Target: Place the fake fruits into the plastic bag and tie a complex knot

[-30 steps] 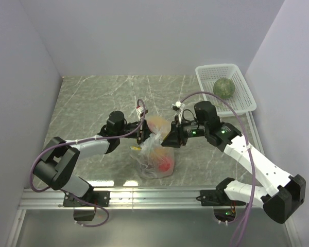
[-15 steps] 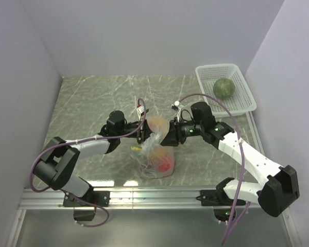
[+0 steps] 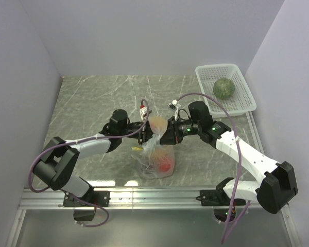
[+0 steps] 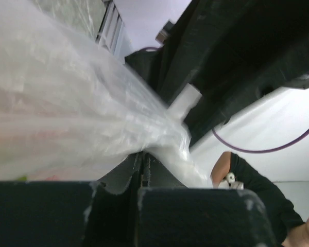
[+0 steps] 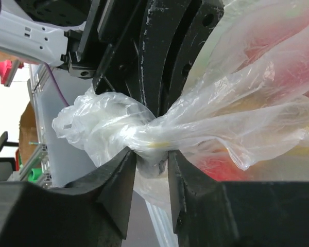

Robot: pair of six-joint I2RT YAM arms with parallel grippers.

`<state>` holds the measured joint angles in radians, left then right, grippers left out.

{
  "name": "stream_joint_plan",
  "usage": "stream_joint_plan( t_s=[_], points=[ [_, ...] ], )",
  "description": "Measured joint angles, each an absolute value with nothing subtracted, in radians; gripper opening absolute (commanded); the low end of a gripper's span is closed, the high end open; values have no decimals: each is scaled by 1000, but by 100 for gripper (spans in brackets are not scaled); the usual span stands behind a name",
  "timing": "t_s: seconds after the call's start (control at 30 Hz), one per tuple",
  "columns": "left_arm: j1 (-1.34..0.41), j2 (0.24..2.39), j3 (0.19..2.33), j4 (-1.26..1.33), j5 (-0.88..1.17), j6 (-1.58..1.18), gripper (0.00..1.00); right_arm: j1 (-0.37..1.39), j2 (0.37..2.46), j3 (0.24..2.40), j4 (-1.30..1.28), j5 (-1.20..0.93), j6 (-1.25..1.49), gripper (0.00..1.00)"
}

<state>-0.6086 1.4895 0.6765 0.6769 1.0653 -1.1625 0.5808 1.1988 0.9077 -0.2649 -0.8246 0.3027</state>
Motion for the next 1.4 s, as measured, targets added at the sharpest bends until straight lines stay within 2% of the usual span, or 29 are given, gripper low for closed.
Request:
stream_joint_plan(
  t_s=[0.1, 0.17, 0.2, 0.5, 0.73, 0.9, 1.07, 1.23, 1.4],
  points=[
    [-606, 1489, 679, 627, 1076, -1134, 8, 579, 1201, 908, -271, -818, 288, 7],
    [-606, 1488, 688, 578, 1078, -1099, 15, 581, 1201, 908, -282, -816, 278, 0],
    [-605, 1487, 693, 553, 1078, -1082, 20, 581, 1201, 908, -287, -815, 271, 0],
    [-557, 1462, 726, 331, 1077, -926, 45, 585, 1200, 908, -291, -813, 248, 0],
    [-392, 1351, 758, 54, 1105, -705, 60, 585, 1199, 908, -287, -822, 237, 0],
    [-302, 1219, 881, -297, 1109, -329, 65, 585, 1200, 908, -250, -843, 250, 0],
    [-298, 1166, 940, -558, 1090, 9, 69, 585, 1202, 908, -220, -859, 273, 0],
    [-311, 1164, 941, -687, 1039, 190, 68, 584, 1209, 909, -208, -859, 290, 0],
    [-400, 1151, 941, -675, 973, 224, 67, 584, 1223, 911, -202, -859, 303, 0]
  ],
)
